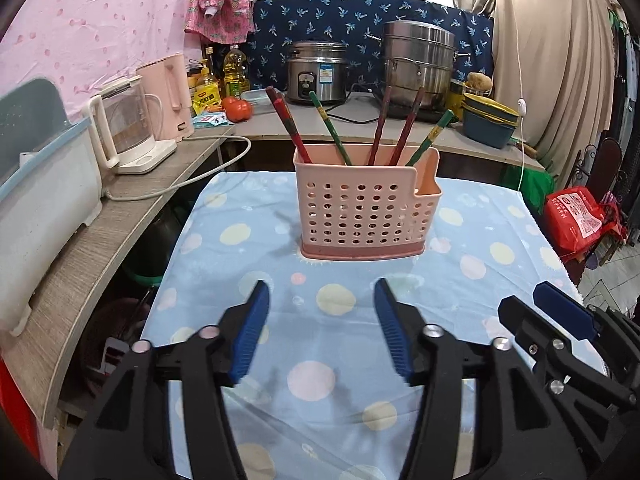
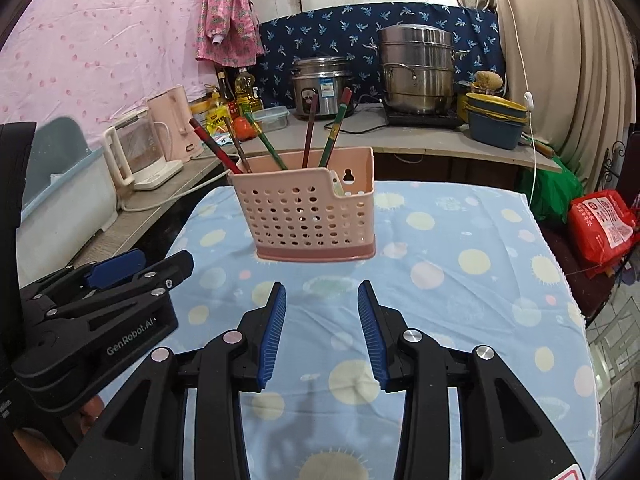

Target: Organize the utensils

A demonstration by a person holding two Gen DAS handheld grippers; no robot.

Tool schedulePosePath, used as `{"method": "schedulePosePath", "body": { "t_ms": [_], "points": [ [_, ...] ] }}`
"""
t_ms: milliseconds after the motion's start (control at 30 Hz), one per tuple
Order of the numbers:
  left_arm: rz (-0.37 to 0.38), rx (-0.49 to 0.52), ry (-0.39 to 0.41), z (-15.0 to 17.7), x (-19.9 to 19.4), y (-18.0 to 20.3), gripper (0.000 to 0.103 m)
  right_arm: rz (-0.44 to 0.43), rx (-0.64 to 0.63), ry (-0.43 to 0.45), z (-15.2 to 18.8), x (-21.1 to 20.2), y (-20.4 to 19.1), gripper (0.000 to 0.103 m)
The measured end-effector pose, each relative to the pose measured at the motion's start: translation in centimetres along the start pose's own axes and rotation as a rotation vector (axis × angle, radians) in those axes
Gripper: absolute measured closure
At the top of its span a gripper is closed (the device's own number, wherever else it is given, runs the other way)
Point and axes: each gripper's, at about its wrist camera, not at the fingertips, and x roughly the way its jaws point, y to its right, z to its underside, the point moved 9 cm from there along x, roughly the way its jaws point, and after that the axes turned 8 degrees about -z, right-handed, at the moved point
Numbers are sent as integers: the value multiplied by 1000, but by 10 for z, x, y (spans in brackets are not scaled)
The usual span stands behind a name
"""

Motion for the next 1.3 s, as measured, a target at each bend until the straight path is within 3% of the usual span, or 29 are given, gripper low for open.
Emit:
{"method": "schedulePosePath", "body": {
  "t_ms": [500,1033,1300],
  "points": [
    [-26,-6,-16,16,-8,-7,27,41,16,-23,13,-11,-3,58],
    [-26,-10,-33,25,-12,-6,25,72,14,-22,20,-19,-4,58],
    [-52,-25,-43,31,-13,-12,14,112,23,-11,25,-25,3,44]
  ]
}}
